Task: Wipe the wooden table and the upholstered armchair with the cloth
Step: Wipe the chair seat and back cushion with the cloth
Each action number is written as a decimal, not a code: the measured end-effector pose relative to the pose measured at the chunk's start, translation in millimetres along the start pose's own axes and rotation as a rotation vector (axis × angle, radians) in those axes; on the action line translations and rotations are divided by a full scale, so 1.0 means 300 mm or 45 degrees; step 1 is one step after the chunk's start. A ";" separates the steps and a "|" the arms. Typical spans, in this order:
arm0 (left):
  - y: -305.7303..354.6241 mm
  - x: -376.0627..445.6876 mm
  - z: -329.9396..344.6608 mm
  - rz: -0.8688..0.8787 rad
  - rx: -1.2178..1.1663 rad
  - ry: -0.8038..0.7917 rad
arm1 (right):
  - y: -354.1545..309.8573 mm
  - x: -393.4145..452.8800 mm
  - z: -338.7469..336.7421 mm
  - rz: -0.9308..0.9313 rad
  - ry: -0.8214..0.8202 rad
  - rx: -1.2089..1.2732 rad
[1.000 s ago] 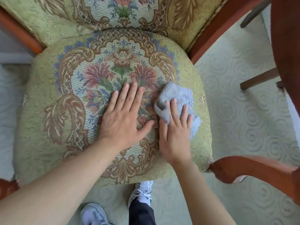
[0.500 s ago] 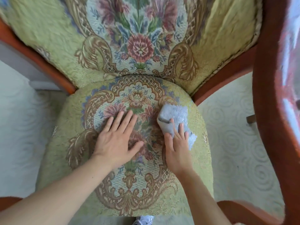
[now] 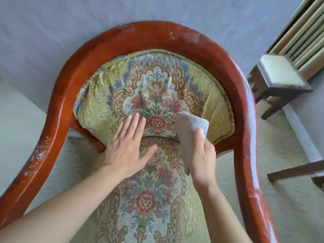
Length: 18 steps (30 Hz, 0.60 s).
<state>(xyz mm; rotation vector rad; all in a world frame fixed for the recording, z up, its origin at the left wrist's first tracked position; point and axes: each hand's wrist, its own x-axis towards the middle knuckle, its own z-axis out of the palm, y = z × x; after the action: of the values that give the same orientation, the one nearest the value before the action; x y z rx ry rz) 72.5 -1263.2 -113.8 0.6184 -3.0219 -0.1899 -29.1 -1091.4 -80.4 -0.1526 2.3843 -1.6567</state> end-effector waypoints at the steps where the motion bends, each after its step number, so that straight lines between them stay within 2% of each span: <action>1: 0.002 0.021 -0.025 -0.012 -0.001 0.019 | -0.043 0.010 -0.002 -0.013 0.032 0.027; 6: 0.000 0.142 -0.099 -0.022 -0.026 0.095 | -0.209 0.082 -0.019 -0.028 0.296 0.186; 12: -0.092 0.289 -0.205 -0.040 0.024 0.148 | -0.328 0.161 0.027 -0.138 0.672 0.163; 15: -0.147 0.348 -0.221 -0.055 0.004 0.177 | -0.350 0.218 0.102 -0.198 0.729 0.068; 18: -0.212 0.393 -0.200 -0.011 -0.013 0.140 | -0.337 0.283 0.217 -0.145 0.598 -0.117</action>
<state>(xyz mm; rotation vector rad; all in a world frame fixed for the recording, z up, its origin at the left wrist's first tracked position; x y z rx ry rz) -6.6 -1374.2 -59.7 0.6193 -2.9116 -0.1656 -99.9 -1205.0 -18.7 0.1004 2.8413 -1.7955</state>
